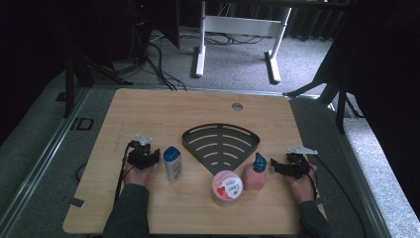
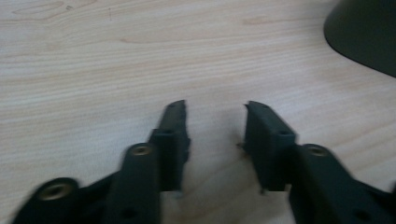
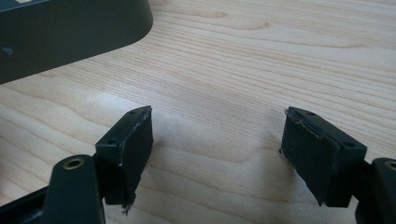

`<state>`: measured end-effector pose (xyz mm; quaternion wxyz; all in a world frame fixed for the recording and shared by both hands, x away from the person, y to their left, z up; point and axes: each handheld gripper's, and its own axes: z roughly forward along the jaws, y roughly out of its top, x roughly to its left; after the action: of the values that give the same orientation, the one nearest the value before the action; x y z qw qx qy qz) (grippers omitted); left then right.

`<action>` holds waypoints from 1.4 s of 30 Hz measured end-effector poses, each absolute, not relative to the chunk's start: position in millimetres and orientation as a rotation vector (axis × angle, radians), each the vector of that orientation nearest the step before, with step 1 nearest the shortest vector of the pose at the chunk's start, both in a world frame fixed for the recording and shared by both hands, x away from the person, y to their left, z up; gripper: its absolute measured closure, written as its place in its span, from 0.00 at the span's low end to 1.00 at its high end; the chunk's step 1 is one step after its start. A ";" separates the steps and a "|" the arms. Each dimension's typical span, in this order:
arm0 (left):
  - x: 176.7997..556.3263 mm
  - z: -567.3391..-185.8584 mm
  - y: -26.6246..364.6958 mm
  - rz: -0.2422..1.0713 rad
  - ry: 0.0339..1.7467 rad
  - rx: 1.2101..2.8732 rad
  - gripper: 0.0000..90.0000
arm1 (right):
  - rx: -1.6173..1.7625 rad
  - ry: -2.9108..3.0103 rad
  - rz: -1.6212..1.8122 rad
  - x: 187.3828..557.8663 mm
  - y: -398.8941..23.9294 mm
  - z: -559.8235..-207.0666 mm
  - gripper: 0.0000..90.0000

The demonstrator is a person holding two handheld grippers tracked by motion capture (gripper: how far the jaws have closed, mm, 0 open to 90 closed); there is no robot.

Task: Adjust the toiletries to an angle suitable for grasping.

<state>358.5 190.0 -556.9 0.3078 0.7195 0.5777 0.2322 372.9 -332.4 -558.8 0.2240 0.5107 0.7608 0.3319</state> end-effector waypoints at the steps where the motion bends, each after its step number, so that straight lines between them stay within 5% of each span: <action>1: 356.2 -555.9 190.3 0.594 1.524 1.906 0.76 | 1.409 2.099 0.917 372.9 -332.4 -558.9 0.28; 2: 353.5 -555.0 190.1 0.564 1.512 1.910 0.89 | 1.409 2.100 0.917 372.9 -332.4 -558.8 0.28; 4: 345.7 -553.1 187.4 0.532 1.477 1.929 0.99 | 1.408 2.101 0.916 372.8 -332.5 -558.8 0.28; 23: 244.3 -545.0 164.6 0.455 1.253 2.054 1.00 | 1.407 2.103 0.918 372.5 -332.4 -558.8 0.27; 42: 252.3 -546.1 144.7 0.407 1.172 2.068 0.99 | 1.406 2.103 0.918 372.5 -332.4 -558.8 0.27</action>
<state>252.3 144.7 -546.1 0.3568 0.8011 0.4540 0.1575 372.5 -332.4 -558.8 0.2234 0.5093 0.7617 0.3325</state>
